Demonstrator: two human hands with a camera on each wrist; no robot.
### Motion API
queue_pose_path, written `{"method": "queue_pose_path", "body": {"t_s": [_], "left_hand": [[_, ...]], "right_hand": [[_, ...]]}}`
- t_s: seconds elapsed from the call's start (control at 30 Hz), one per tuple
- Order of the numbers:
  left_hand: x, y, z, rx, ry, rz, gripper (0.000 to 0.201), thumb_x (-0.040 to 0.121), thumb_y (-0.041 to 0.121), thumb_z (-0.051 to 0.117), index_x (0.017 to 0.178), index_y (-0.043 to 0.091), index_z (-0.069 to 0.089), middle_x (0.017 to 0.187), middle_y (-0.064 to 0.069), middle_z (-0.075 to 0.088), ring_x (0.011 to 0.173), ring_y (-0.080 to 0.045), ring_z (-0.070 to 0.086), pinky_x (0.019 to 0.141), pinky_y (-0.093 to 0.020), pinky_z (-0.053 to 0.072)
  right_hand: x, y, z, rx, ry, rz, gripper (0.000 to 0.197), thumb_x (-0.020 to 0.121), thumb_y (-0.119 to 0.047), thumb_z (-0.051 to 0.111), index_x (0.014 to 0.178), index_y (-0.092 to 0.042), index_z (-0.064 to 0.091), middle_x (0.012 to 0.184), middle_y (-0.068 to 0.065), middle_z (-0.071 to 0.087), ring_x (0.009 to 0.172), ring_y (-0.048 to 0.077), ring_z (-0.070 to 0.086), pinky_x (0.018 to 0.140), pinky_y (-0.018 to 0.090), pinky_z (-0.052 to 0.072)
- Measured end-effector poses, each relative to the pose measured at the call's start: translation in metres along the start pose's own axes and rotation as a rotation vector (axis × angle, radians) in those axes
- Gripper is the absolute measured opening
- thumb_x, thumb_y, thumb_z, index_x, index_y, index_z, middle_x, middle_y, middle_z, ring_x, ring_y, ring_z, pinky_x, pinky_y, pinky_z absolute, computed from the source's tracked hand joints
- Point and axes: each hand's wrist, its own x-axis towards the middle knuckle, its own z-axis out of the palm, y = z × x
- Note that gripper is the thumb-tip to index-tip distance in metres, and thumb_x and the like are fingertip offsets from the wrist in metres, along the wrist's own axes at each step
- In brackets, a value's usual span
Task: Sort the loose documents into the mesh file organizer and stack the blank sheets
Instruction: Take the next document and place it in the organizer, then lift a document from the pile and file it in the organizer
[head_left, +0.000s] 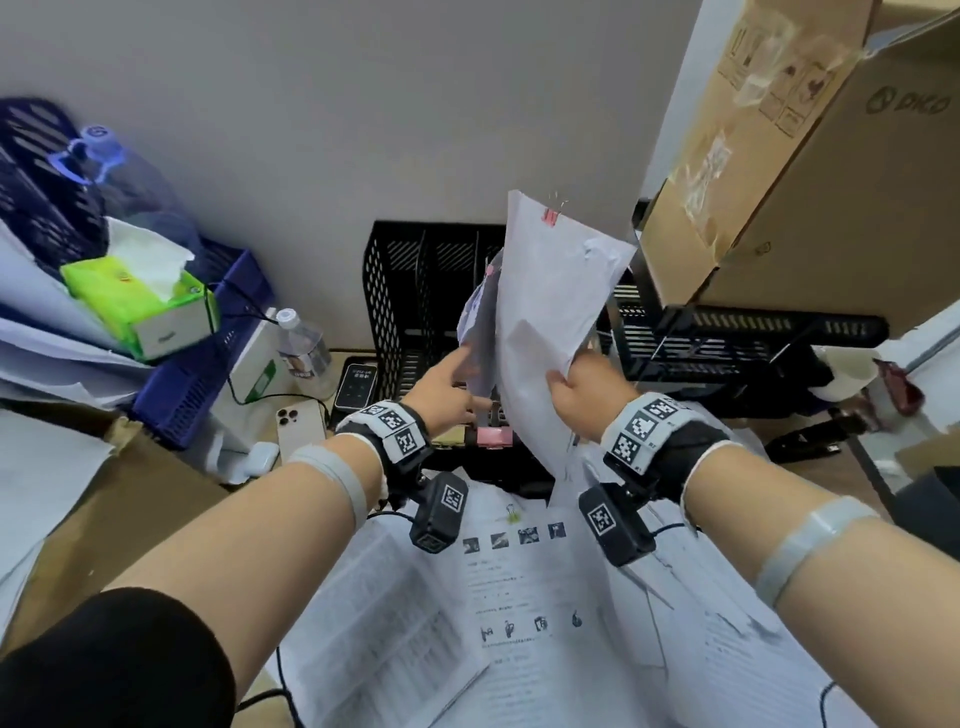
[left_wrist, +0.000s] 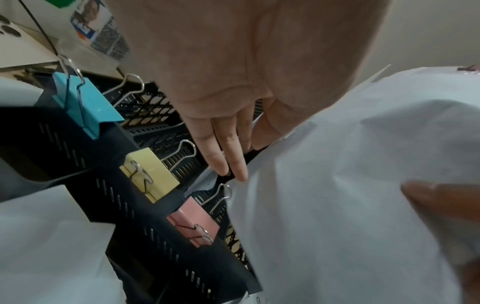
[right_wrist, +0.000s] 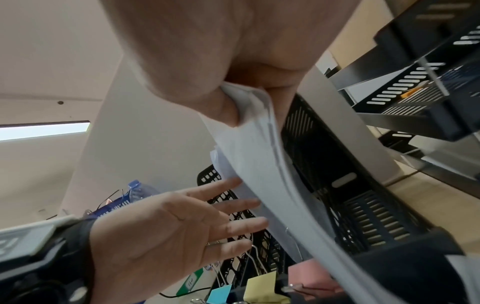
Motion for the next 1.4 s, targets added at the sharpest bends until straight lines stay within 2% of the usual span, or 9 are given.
{"method": "queue_pose_path", "body": {"t_s": [0.2, 0.37, 0.5, 0.67, 0.87, 1.0, 1.23, 1.33, 1.4], "left_hand": [[0.0, -0.001, 0.0, 0.006, 0.003, -0.017, 0.083, 0.097, -0.007, 0.052, 0.16, 0.031, 0.013, 0.158, -0.007, 0.039, 0.112, -0.02, 0.064, 0.102, -0.044, 0.052], [0.007, -0.003, 0.004, 0.014, -0.008, 0.03, 0.078, 0.097, -0.004, 0.055, 0.157, 0.034, 0.022, 0.148, -0.012, 0.046, 0.123, -0.025, 0.06, 0.09, -0.037, 0.055], [0.017, -0.011, 0.003, 0.125, 0.058, 0.066, 0.036, 0.097, 0.007, 0.058, 0.13, 0.02, 0.059, 0.126, -0.011, 0.063, 0.105, -0.026, 0.069, 0.082, -0.035, 0.058], [0.025, -0.015, 0.001, 0.133, 0.113, 0.066, 0.007, 0.094, 0.019, 0.067, 0.099, 0.018, 0.063, 0.098, -0.007, 0.067, 0.102, -0.03, 0.073, 0.085, -0.046, 0.059], [0.026, -0.021, 0.001, 0.134, 0.101, 0.049, 0.015, 0.091, 0.023, 0.071, 0.091, 0.018, 0.057, 0.086, -0.002, 0.065, 0.093, -0.025, 0.076, 0.083, -0.043, 0.06], [0.018, -0.03, 0.001, 0.03, 0.04, 0.009, 0.022, 0.096, 0.024, 0.066, 0.079, 0.012, 0.059, 0.07, -0.006, 0.063, 0.058, -0.016, 0.063, 0.067, -0.036, 0.058], [-0.018, -0.073, 0.008, -0.065, -0.167, -0.375, 0.038, 0.098, 0.037, 0.06, 0.071, 0.011, 0.064, 0.061, -0.006, 0.063, 0.049, -0.015, 0.057, 0.047, -0.022, 0.051], [-0.027, -0.111, 0.013, 0.088, -0.182, -0.44, 0.021, 0.097, 0.024, 0.063, 0.081, 0.01, 0.063, 0.079, -0.009, 0.065, 0.065, -0.019, 0.063, 0.063, -0.029, 0.056], [-0.027, -0.141, 0.015, 0.249, -0.124, -0.448, 0.021, 0.093, 0.017, 0.068, 0.075, 0.013, 0.057, 0.081, -0.013, 0.057, 0.072, -0.026, 0.063, 0.068, -0.036, 0.054]], "right_hand": [[0.038, -0.021, 0.011, -0.04, 0.053, -0.05, 0.028, 0.091, -0.004, 0.042, 0.117, -0.001, 0.053, 0.106, 0.02, 0.062, 0.097, 0.039, 0.06, 0.074, 0.03, 0.041], [0.063, -0.02, 0.034, 0.226, 0.118, -0.017, 0.044, 0.09, -0.016, 0.052, 0.133, -0.016, 0.042, 0.107, -0.001, 0.053, 0.086, 0.019, 0.056, 0.075, 0.026, 0.04], [0.075, -0.015, 0.045, 0.145, 0.096, 0.161, 0.023, 0.09, -0.033, 0.053, 0.097, -0.012, 0.058, 0.095, 0.01, 0.062, 0.075, 0.026, 0.059, 0.067, 0.031, 0.046], [0.083, -0.012, 0.041, 0.123, 0.065, 0.198, 0.03, 0.087, -0.018, 0.038, 0.074, -0.006, 0.063, 0.072, 0.013, 0.071, 0.066, 0.031, 0.07, 0.069, 0.042, 0.06], [0.076, -0.005, 0.051, 0.056, 0.013, 0.175, 0.021, 0.086, -0.023, 0.047, 0.071, -0.012, 0.058, 0.076, 0.008, 0.07, 0.07, 0.028, 0.07, 0.064, 0.034, 0.058], [0.056, 0.011, 0.058, 0.213, 0.007, 0.246, 0.026, 0.08, -0.044, 0.06, 0.082, -0.019, 0.054, 0.075, 0.0, 0.067, 0.067, 0.023, 0.069, 0.064, 0.037, 0.06], [-0.006, 0.062, 0.095, 0.162, -0.056, 0.477, 0.02, 0.082, -0.025, 0.054, 0.066, -0.02, 0.043, 0.068, 0.001, 0.054, 0.068, 0.025, 0.057, 0.061, 0.032, 0.049], [-0.035, 0.087, 0.121, 0.07, -0.176, 0.592, 0.01, 0.084, -0.029, 0.058, 0.084, -0.027, 0.048, 0.099, 0.005, 0.058, 0.1, 0.031, 0.06, 0.08, 0.032, 0.047], [-0.053, 0.111, 0.144, -0.017, -0.272, 0.715, 0.058, 0.079, -0.037, 0.062, 0.127, -0.011, 0.044, 0.124, 0.014, 0.054, 0.114, 0.034, 0.056, 0.092, 0.038, 0.049]]}}
